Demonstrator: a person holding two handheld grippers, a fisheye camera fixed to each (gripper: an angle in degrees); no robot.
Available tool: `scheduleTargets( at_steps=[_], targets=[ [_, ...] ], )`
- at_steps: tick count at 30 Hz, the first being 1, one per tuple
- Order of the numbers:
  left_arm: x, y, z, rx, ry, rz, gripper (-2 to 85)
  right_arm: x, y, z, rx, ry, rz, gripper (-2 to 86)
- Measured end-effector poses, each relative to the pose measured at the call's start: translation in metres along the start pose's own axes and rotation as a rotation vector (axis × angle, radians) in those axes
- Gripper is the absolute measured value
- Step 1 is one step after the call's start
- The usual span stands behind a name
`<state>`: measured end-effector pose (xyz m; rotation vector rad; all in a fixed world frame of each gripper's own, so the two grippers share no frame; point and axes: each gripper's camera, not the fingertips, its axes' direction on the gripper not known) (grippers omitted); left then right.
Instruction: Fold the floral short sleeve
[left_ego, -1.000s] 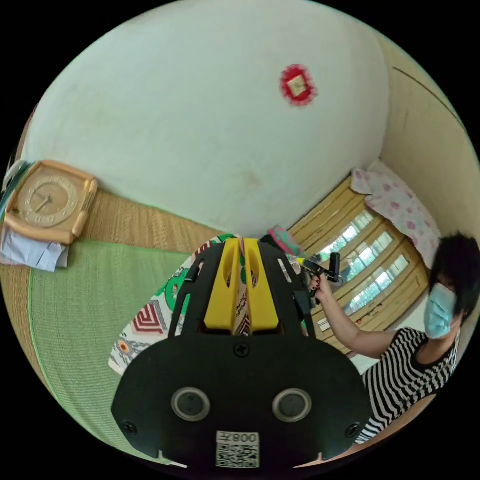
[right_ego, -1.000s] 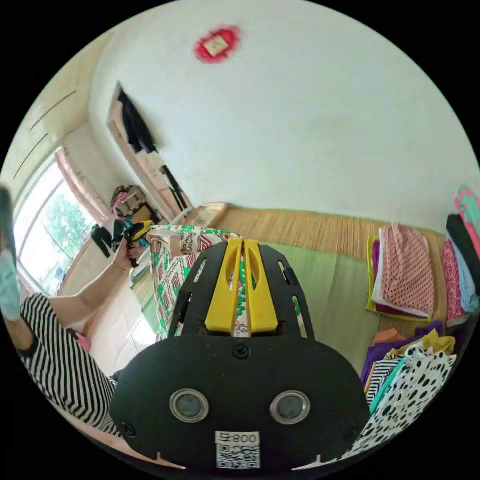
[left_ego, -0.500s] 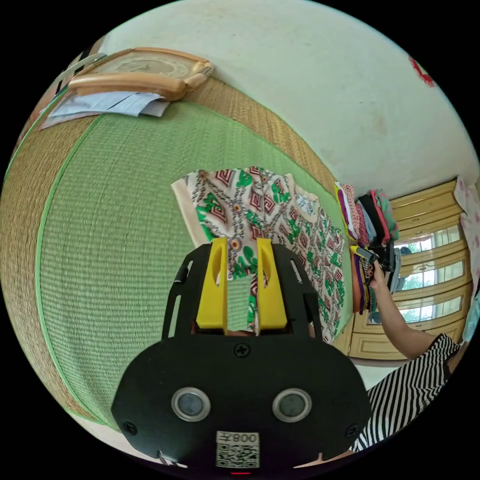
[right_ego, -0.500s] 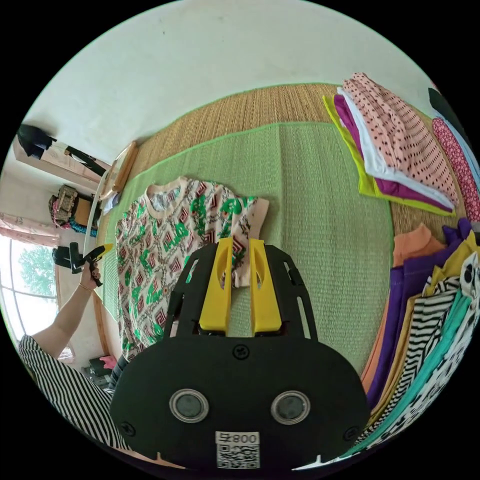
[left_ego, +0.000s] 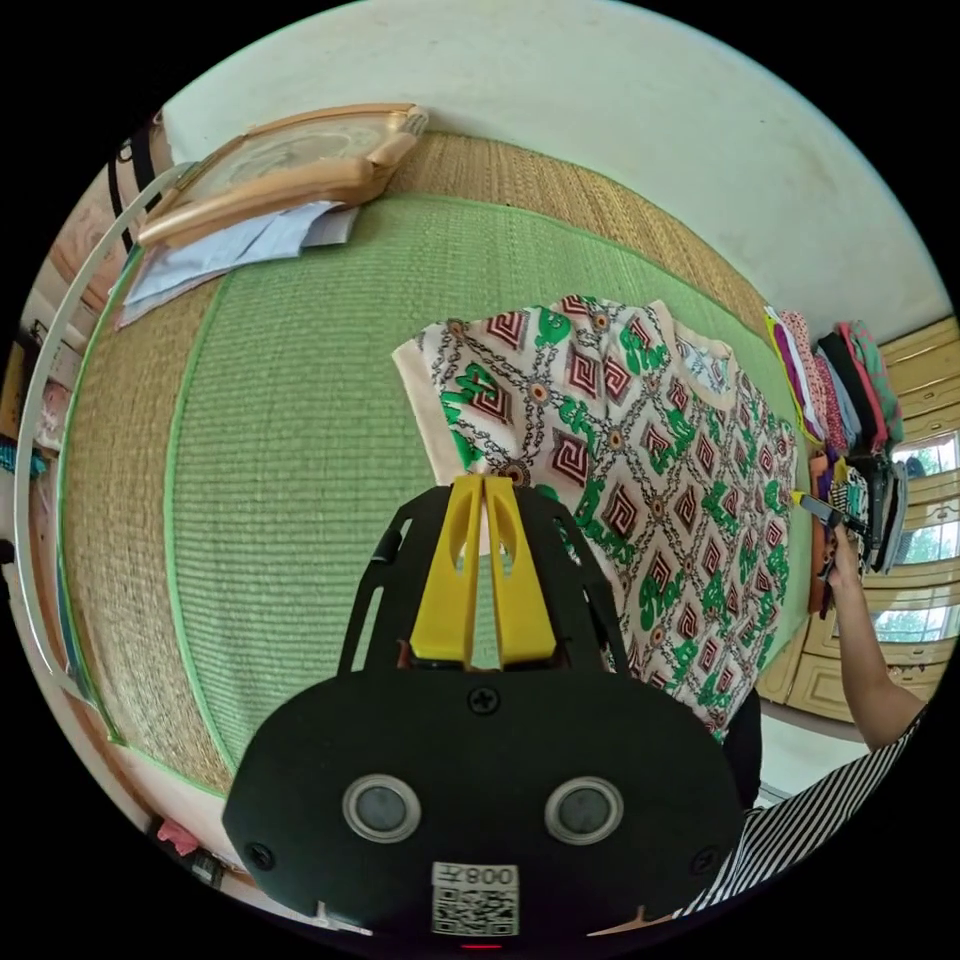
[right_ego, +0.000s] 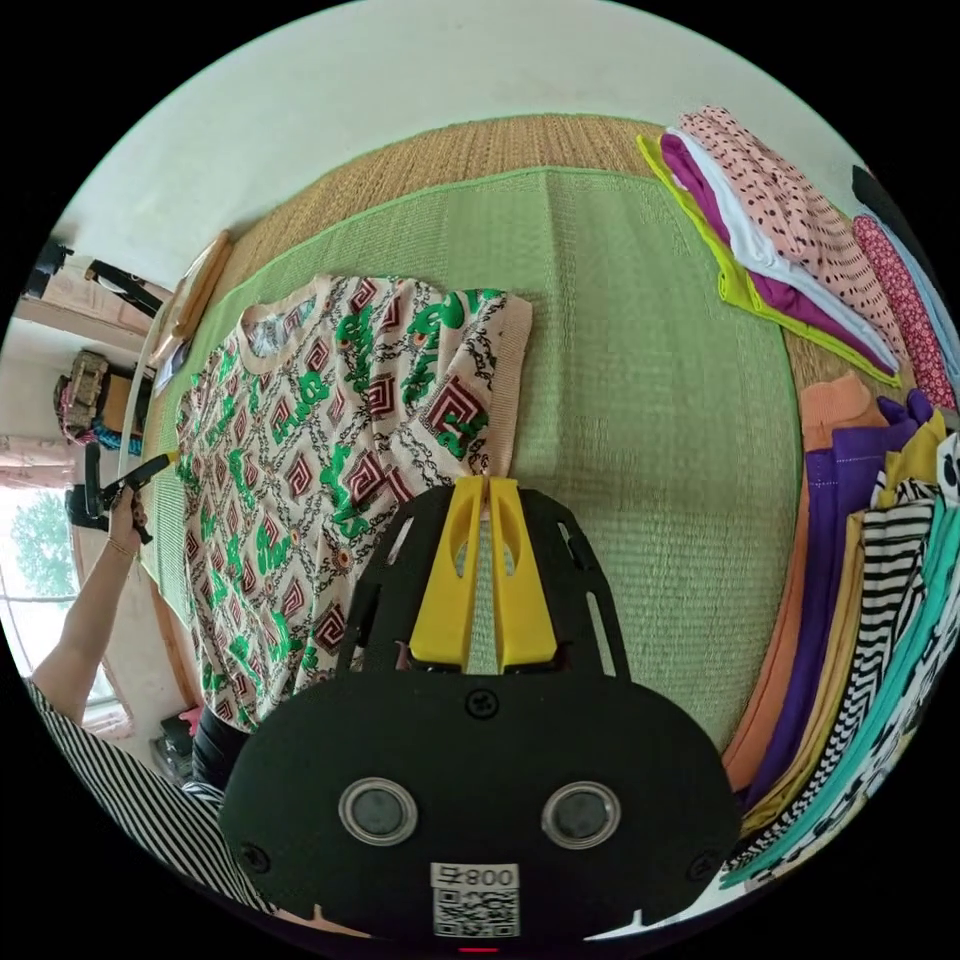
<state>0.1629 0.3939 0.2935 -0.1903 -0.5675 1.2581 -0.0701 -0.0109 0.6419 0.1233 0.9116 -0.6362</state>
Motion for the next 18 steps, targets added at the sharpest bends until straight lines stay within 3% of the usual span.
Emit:
scheduleTargets(
  at_steps=[8, 12, 18],
  targets=[
    [-0.079, 0.008, -0.032, 0.028, 0.006, -0.089, 1.2, 0.053, 0.011, -0.024, 0.013, -0.039, 0.063, 0.4],
    [-0.095, 0.024, -0.072, 0.183, 0.067, -0.077, 1.9, 0.064, 0.002, -0.053, 0.125, 0.012, 0.119, 0.2],
    [-0.077, -0.01, -0.069, 0.153, 0.196, 0.072, 1.0, 0.017, -0.064, -0.038, 0.165, -0.014, -0.083, 0.0]
  ],
)
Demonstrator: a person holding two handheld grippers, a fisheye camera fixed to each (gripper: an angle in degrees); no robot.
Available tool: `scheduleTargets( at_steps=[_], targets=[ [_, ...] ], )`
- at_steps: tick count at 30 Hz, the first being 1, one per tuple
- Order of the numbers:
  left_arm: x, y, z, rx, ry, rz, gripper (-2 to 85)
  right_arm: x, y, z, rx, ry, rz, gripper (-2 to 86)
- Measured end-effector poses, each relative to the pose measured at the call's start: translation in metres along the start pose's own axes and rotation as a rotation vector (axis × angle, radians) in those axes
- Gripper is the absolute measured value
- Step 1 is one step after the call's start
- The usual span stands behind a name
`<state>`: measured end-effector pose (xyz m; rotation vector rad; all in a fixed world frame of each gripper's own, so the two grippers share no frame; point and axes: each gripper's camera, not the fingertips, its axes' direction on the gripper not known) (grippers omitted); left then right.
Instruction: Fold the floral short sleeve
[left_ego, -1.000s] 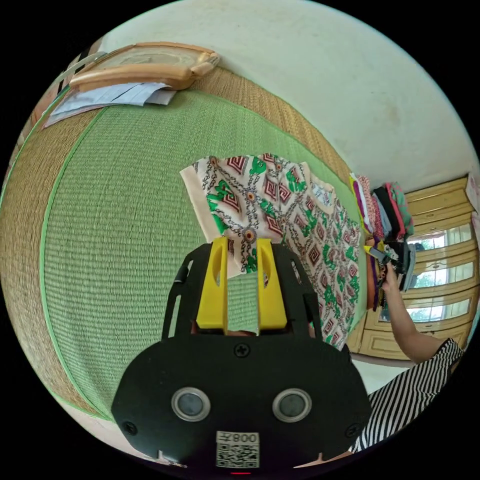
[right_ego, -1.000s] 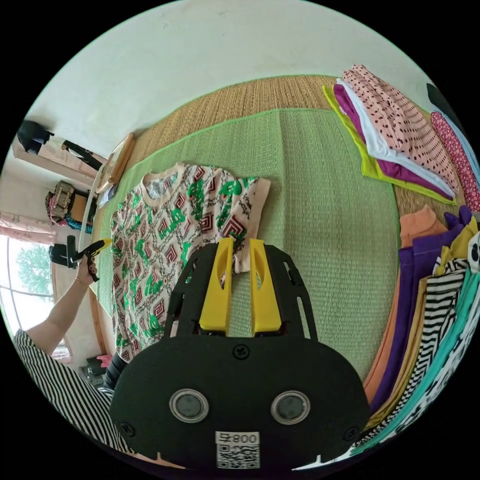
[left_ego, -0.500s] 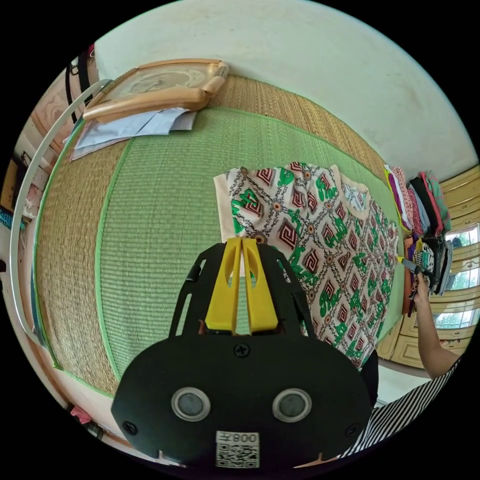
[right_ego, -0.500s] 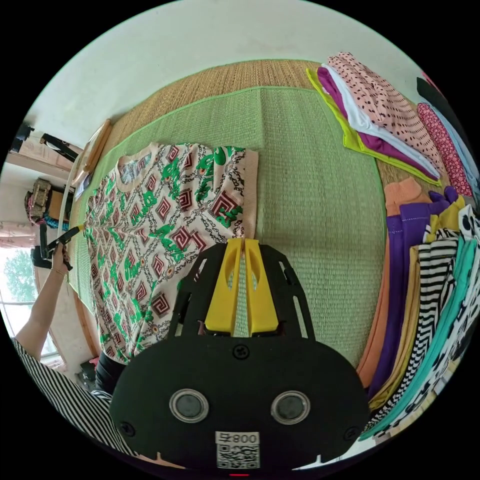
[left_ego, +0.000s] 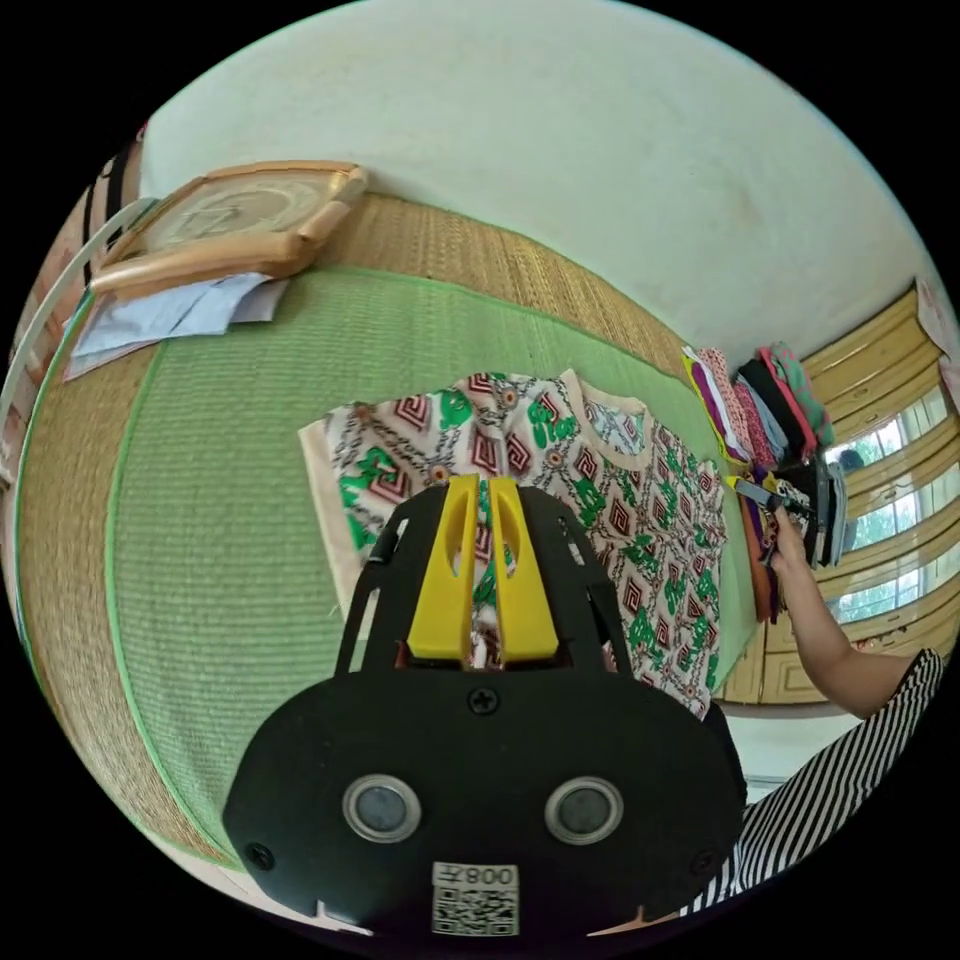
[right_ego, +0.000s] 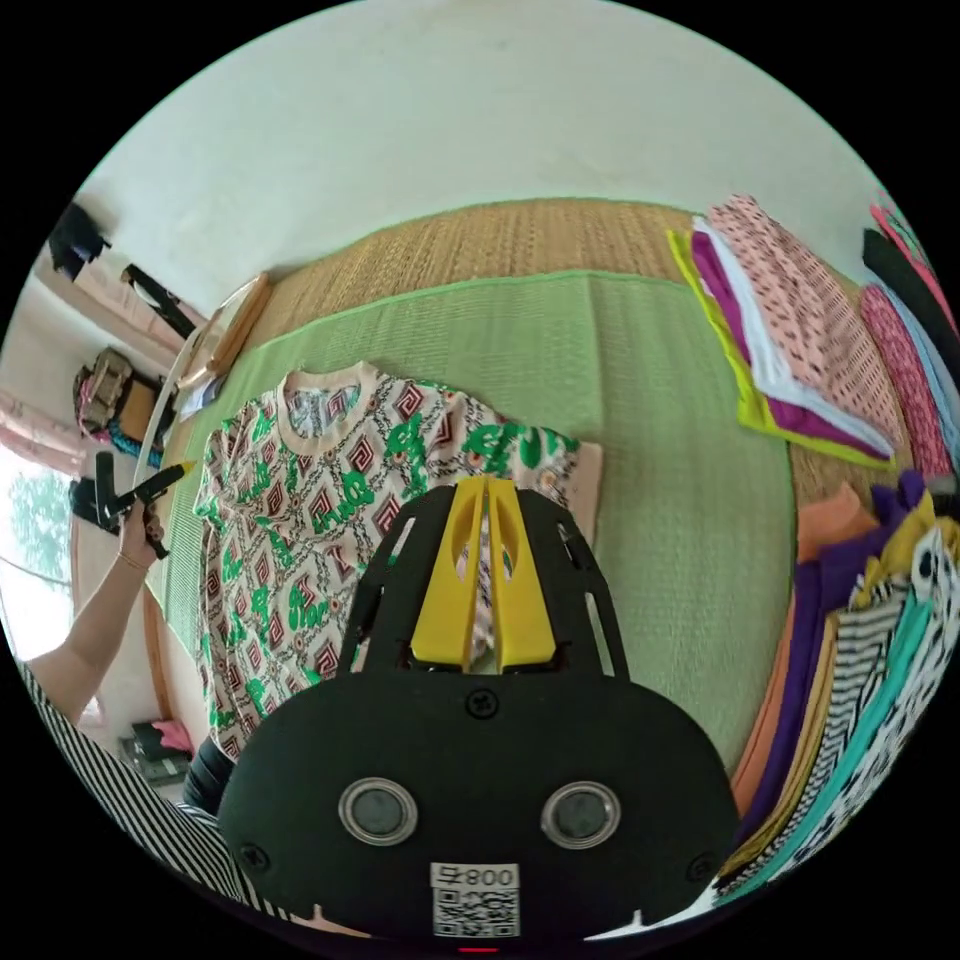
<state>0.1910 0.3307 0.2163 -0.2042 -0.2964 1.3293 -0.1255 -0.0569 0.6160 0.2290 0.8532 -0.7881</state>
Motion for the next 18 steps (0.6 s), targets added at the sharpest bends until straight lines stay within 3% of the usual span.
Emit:
scheduleTargets(
  at_steps=[5, 7, 18],
  targets=[
    [0.008, -0.029, 0.03, -0.062, -0.031, 0.062, 0.3, -0.012, -0.046, 0.069, -0.097, 0.107, -0.041, -0.3],
    [0.004, -0.034, 0.037, -0.092, -0.091, 0.089, 0.2, -0.011, -0.051, 0.074, -0.051, 0.128, -0.046, -0.3],
    [-0.044, -0.045, -0.043, -0.042, -0.162, 0.015, 0.7, 0.037, -0.093, 0.069, -0.059, 0.059, -0.015, 0.6]
  ],
)
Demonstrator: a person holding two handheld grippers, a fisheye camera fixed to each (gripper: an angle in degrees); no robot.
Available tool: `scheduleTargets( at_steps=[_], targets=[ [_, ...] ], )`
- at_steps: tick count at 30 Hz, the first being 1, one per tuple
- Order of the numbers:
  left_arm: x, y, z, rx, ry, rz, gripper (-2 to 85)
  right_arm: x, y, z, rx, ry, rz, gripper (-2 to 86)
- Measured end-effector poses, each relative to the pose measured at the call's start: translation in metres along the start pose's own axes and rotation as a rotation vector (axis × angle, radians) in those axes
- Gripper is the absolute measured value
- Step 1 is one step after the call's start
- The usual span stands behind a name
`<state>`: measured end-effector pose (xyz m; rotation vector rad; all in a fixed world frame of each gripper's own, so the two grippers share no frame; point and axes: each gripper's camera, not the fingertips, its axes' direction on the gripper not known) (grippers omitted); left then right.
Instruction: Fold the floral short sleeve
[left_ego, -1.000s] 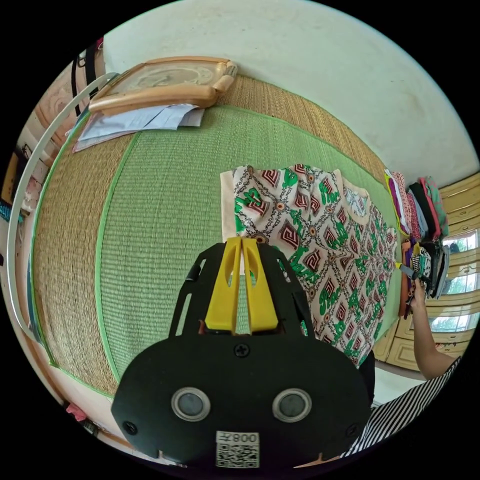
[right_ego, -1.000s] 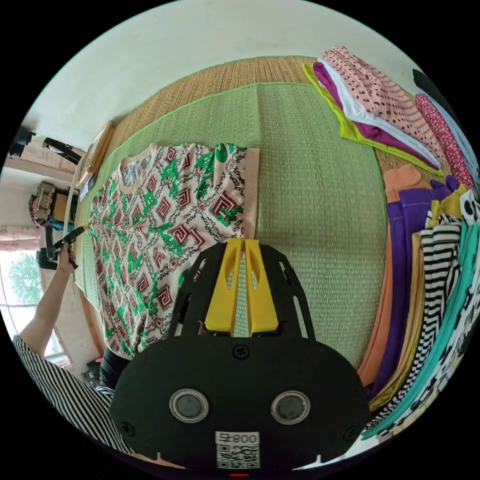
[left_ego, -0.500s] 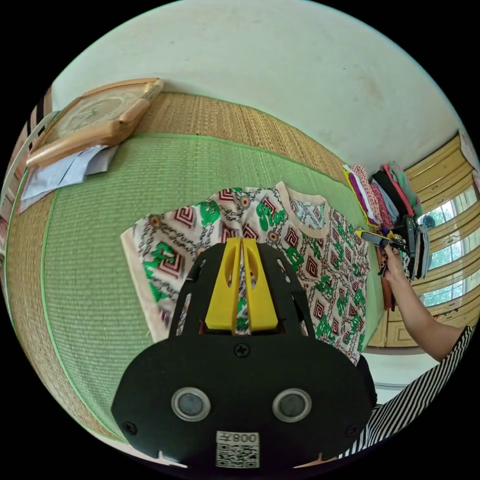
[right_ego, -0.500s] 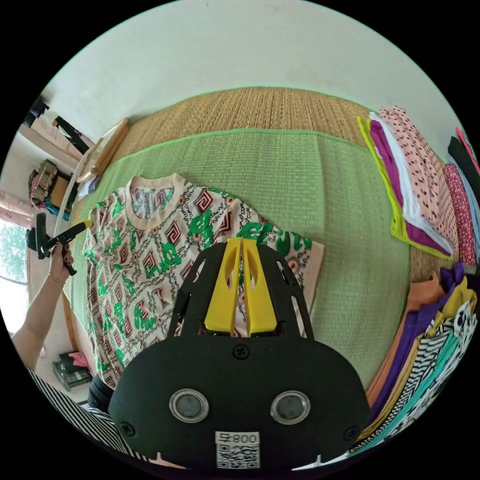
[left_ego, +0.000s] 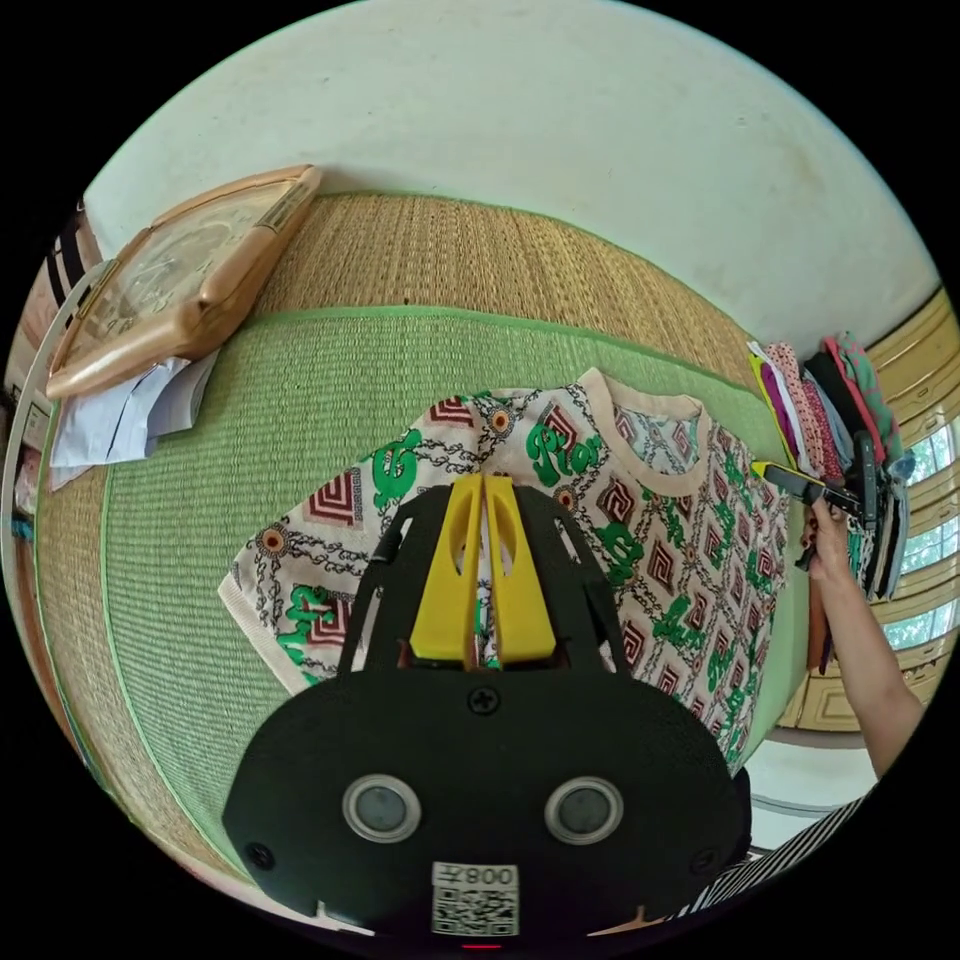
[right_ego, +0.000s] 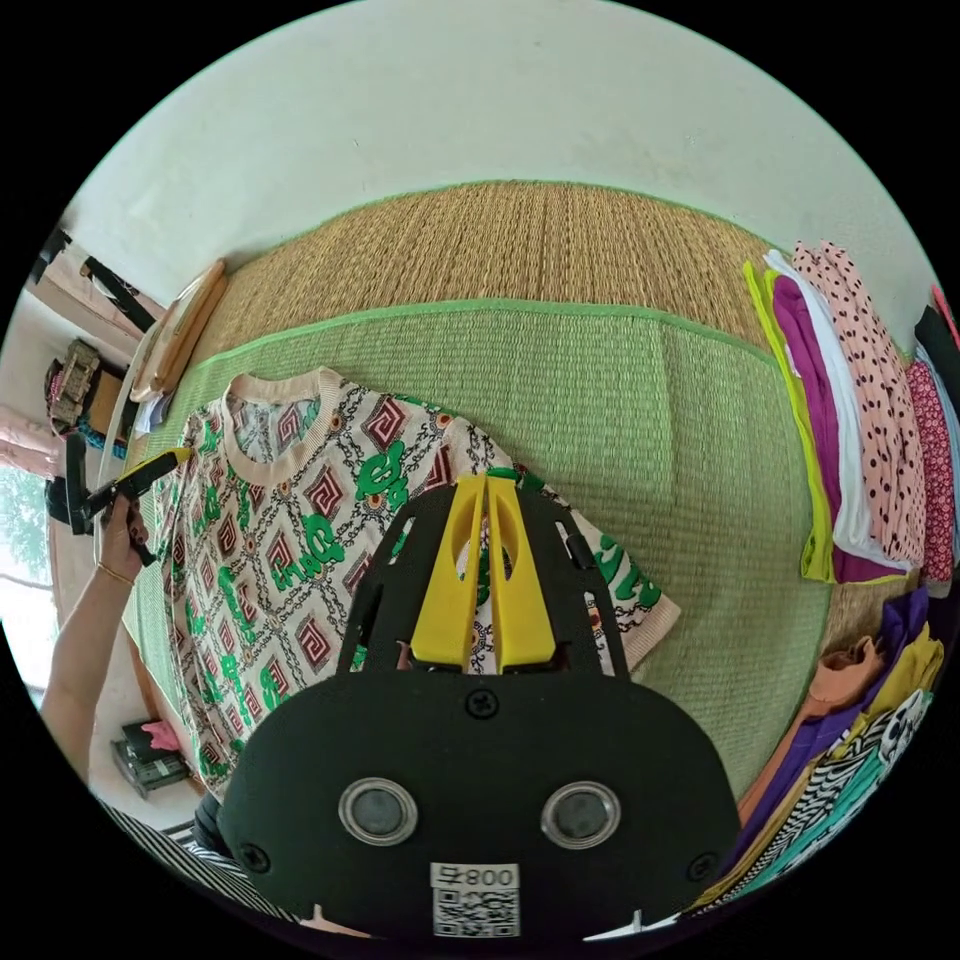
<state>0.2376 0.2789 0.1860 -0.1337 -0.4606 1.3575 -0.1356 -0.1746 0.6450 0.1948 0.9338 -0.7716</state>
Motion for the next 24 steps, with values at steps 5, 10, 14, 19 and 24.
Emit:
scheduleTargets(
  at_steps=[5, 10, 14, 19, 24],
  targets=[
    [-0.025, 0.083, -0.082, 0.068, 0.186, 0.019, 2.6, 0.019, 0.05, -0.051, 0.059, -0.064, -0.034, 2.4],
    [-0.073, 0.26, -0.163, -0.026, 0.333, -0.068, 5.8, 0.02, 0.182, -0.092, 0.03, -0.214, -0.087, 4.8],
    [-0.102, 0.379, -0.199, -0.124, 0.356, -0.21, 7.2, -0.002, 0.328, -0.096, -0.136, -0.314, -0.053, 6.5],
    [-0.126, 0.489, -0.228, -0.125, 0.478, -0.408, 8.1, -0.038, 0.444, -0.094, -0.251, -0.395, 0.012, 7.7],
    [-0.131, 0.508, -0.216, -0.163, 0.56, -0.422, 7.9, -0.093, 0.471, -0.091, -0.279, -0.349, -0.086, 8.2]
  ],
)
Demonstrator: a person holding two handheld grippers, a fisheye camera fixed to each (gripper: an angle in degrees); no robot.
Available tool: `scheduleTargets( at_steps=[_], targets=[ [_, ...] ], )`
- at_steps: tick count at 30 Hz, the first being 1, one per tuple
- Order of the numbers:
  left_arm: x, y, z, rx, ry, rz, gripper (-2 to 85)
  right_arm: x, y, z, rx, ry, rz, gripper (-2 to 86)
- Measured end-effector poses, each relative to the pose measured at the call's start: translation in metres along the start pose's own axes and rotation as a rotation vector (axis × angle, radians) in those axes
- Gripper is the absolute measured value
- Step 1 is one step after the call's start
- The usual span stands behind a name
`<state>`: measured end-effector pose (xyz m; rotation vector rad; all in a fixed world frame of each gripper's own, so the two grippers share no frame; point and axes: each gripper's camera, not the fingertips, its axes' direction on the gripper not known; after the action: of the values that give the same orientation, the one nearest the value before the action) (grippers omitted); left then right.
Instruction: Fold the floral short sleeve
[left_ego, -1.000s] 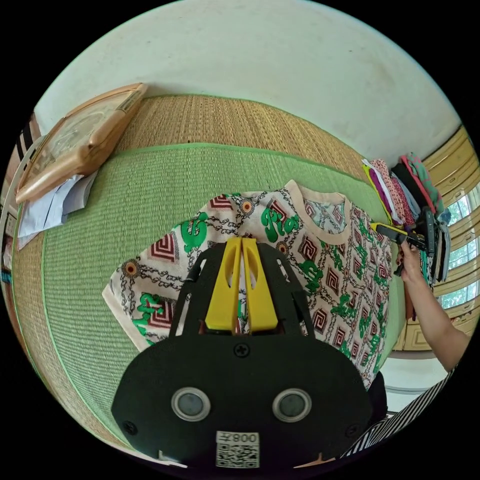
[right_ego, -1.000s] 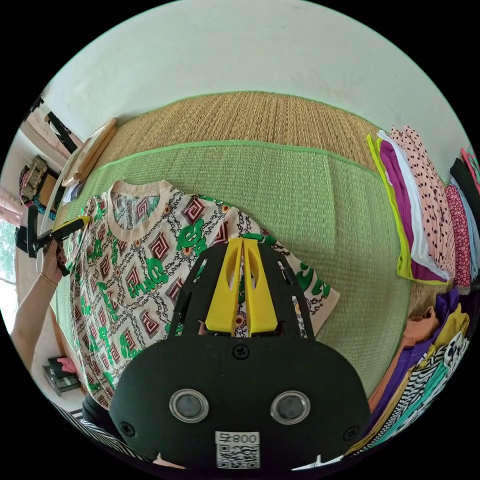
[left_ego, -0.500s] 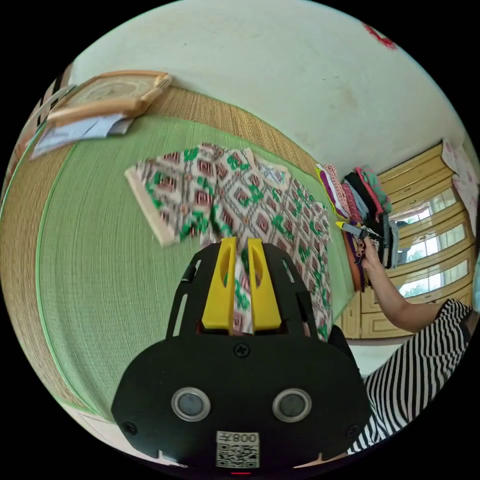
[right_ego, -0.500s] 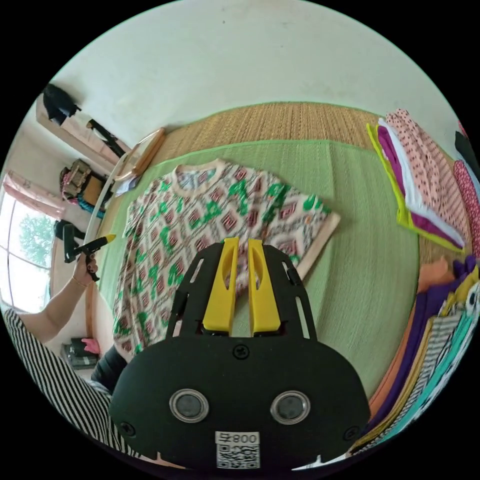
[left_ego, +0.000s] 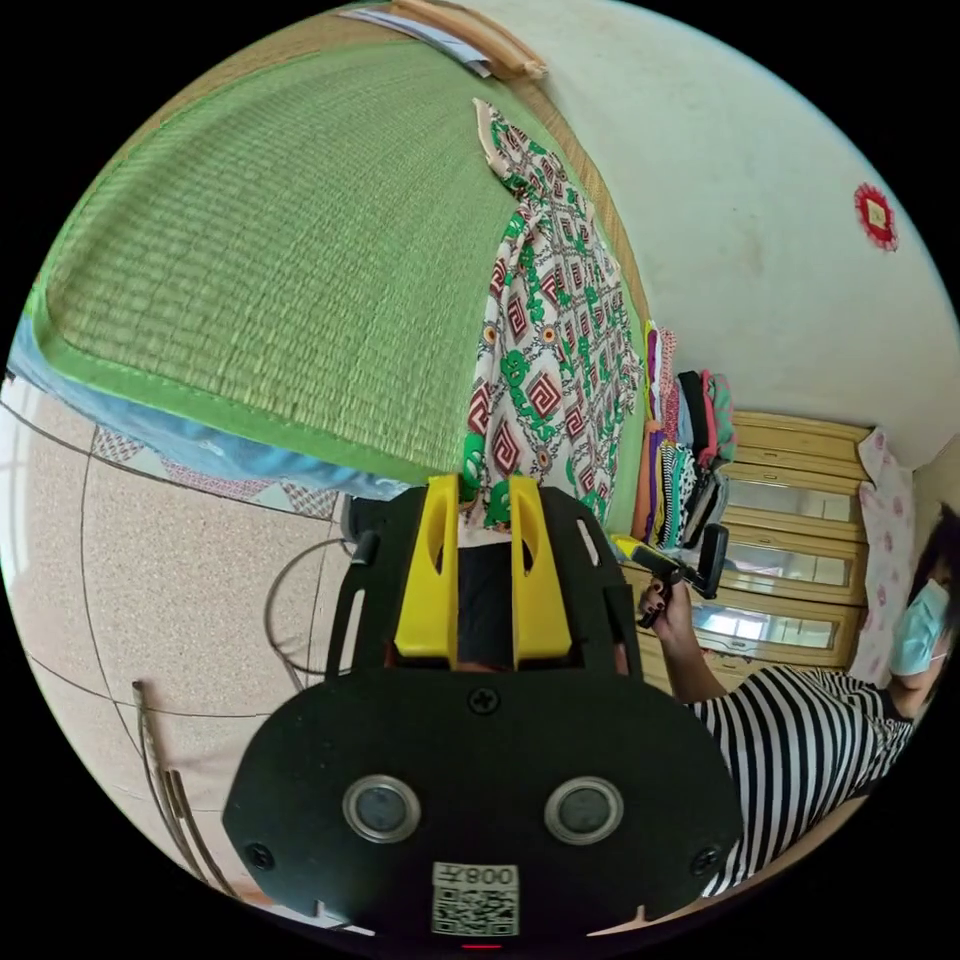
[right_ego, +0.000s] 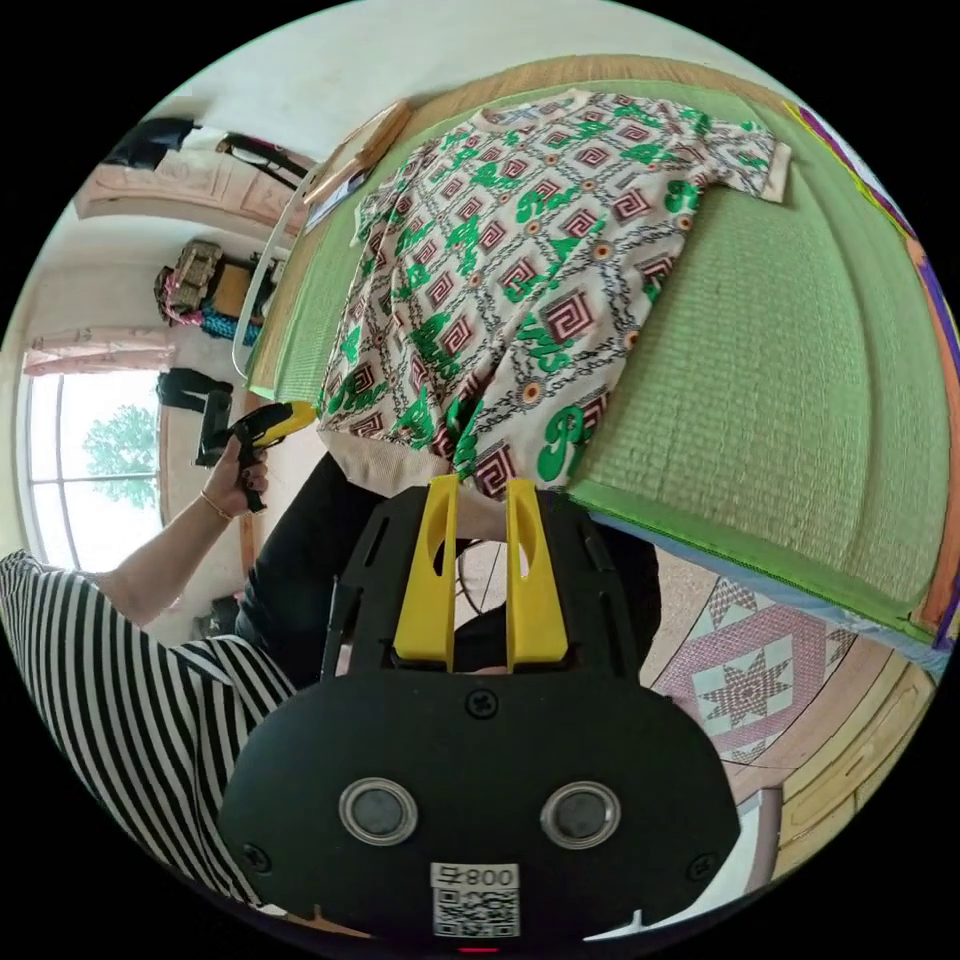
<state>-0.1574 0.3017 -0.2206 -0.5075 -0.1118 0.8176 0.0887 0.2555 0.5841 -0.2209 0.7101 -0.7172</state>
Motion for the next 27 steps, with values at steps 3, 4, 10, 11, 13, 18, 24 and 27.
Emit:
scheduleTargets(
  at_steps=[3, 4, 10, 11, 13, 18, 24, 27],
  targets=[
    [0.002, 0.002, -0.004, -0.011, -0.034, 0.021, 7.0, -0.022, -0.003, 0.016, -0.002, 0.048, -0.025, 8.2],
    [0.002, 0.005, -0.008, -0.013, -0.042, 0.024, 6.8, -0.025, -0.004, 0.019, -0.005, 0.056, -0.027, 8.1],
    [0.014, 0.022, -0.018, -0.067, -0.088, 0.089, 5.5, -0.032, -0.007, 0.044, -0.057, 0.169, -0.021, 6.3],
    [0.014, 0.024, -0.017, -0.076, -0.093, 0.091, 5.1, -0.031, -0.005, 0.044, -0.053, 0.168, -0.014, 5.7],
    [0.013, 0.029, -0.015, -0.082, -0.117, 0.089, 3.0, -0.028, -0.001, 0.041, -0.05, 0.155, -0.012, 4.2],
    [0.008, 0.038, -0.028, -0.064, -0.134, 0.094, 1.3, -0.016, 0.014, 0.023, -0.033, 0.085, -0.002, 0.9],
    [-0.006, 0.05, -0.062, -0.004, -0.147, 0.087, 0.7, -0.015, 0.027, 0.021, -0.041, 0.082, 0.009, 0.3],
    [-0.015, 0.054, -0.077, 0.027, -0.116, 0.076, 0.7, -0.013, 0.036, 0.007, -0.018, 0.043, 0.016, 0.2]
  ],
)
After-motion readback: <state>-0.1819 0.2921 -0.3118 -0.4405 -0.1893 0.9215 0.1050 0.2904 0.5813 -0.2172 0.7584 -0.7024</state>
